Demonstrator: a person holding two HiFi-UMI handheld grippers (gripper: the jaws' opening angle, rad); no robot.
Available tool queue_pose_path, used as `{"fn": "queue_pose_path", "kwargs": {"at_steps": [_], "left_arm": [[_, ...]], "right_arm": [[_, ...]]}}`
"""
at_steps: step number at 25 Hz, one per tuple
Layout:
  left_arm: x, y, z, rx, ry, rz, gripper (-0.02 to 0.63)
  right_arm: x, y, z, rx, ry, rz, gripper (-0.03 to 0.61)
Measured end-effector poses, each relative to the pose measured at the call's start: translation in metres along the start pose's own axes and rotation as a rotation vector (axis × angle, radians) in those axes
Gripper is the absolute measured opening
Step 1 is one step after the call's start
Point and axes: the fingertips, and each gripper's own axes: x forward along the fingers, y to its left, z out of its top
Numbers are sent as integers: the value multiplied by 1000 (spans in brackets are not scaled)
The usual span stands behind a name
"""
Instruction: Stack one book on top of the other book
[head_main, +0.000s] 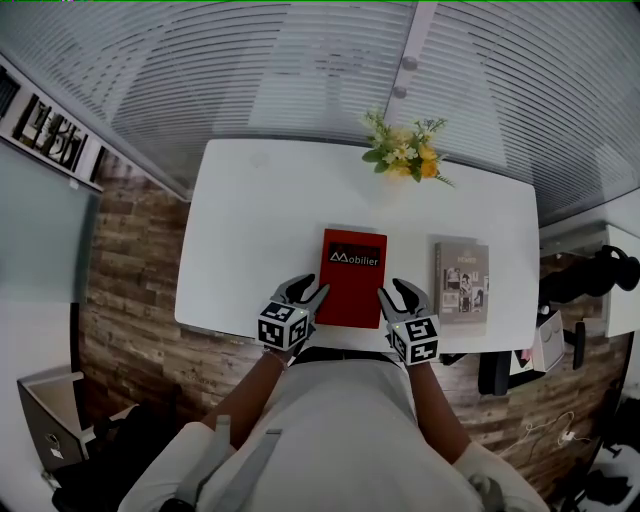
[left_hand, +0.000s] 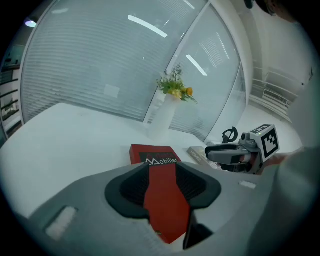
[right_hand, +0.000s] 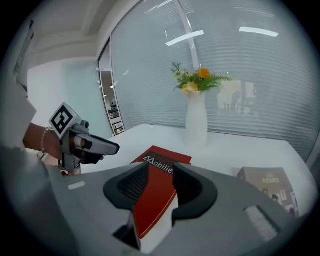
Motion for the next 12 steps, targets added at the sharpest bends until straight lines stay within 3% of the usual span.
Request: {"fn": "queue_pose_path", "kwargs": {"at_steps": [12], "left_arm": [[25,19,-46,-119,84,-6,208]], "right_arm": [[32,-3,-69,116,128,46,199]]}}
